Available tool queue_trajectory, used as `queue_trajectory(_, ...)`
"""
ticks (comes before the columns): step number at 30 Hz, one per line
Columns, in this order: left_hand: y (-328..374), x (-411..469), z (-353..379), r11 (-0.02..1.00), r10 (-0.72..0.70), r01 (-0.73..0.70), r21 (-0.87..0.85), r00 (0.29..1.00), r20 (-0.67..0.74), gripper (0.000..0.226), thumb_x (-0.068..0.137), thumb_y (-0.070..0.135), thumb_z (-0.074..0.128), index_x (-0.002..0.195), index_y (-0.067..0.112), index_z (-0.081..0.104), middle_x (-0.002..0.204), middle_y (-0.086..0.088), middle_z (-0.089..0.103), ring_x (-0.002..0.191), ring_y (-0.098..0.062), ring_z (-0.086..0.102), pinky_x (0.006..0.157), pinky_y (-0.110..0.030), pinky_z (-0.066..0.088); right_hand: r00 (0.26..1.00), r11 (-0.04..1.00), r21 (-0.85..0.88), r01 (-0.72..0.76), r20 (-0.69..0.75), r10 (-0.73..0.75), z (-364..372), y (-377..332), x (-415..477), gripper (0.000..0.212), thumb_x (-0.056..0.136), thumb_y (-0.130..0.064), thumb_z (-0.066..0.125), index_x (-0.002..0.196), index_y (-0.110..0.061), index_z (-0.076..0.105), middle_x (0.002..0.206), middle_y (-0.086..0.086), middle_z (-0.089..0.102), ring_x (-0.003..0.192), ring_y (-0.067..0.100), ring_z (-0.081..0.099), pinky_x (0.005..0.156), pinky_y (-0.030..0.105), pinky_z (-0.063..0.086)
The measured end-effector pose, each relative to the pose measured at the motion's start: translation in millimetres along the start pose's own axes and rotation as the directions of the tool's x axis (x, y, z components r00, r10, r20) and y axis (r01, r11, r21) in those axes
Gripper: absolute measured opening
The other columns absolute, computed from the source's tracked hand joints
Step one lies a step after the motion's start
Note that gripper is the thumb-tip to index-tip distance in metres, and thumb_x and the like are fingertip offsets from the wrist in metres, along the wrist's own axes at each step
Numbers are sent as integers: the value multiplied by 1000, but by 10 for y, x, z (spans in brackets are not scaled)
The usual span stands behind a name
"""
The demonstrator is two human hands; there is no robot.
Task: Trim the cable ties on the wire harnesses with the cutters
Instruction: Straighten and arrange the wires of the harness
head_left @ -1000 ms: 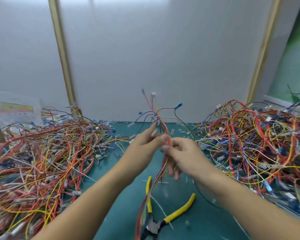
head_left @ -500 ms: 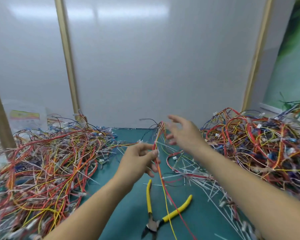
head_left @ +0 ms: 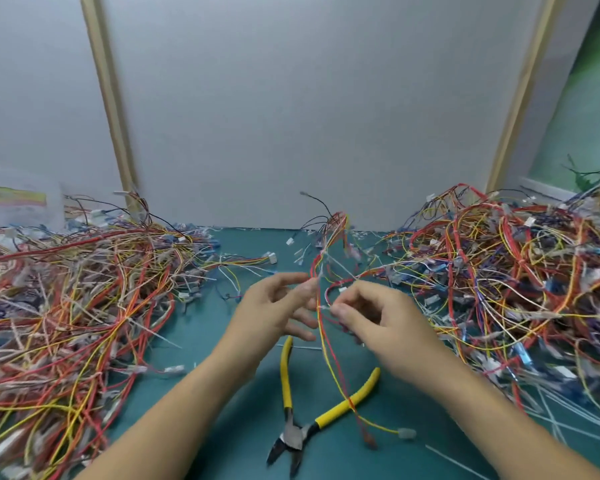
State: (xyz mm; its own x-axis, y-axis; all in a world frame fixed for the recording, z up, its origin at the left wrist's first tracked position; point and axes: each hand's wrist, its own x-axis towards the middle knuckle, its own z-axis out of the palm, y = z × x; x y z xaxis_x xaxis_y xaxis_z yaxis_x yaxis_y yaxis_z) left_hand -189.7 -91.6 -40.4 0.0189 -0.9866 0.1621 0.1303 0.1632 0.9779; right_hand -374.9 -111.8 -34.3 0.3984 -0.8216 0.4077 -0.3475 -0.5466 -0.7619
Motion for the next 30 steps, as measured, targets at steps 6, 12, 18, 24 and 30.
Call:
queue_trajectory(6,37,-50,10,991,-51,33,129,989,136,18,86,22,71,89,4,73,76,-13,71,68,-25,71,61,-25,57,996,1000,-30,11,-92,-14,-28,23,6,9,89,-14,72,87,-22,70,81,-8,72,77,3,67,70,19,52)
queue_trajectory(12,37,32,-100,998,-36,33,-50,997,-74,18,96,12,59,87,7,74,79,-11,72,73,-21,71,66,-24,58,883,865,-416,281,-241,-403,-204,-96,-16,14,83,-5,71,91,-17,73,95,-5,61,94,13,56,84,18,40)
queue_trajectory(18,101,100,-196,959,-108,46,-281,972,-209,17,96,8,56,90,4,72,71,-4,68,60,-12,65,62,-19,57,837,898,-334,286,543,-64,-120,-133,-149,18,84,-19,67,97,-31,72,96,-15,63,94,5,59,79,15,44)
queue_trajectory(24,115,130,-278,907,-167,76,-415,968,-187,11,92,4,60,92,1,70,75,-6,70,62,-12,68,63,-21,60,647,888,-269,372,762,-40,-39,-194,-187,68,80,-34,68,138,-59,41,149,-33,21,126,-12,40,98,19,39)
queue_trajectory(30,116,149,-303,905,-153,67,-419,972,-176,11,90,6,62,95,1,70,83,-8,74,70,-15,72,64,-22,60,654,711,-388,587,744,-135,158,-248,-240,39,100,-54,41,139,-52,43,157,-13,18,123,11,38,104,30,35)
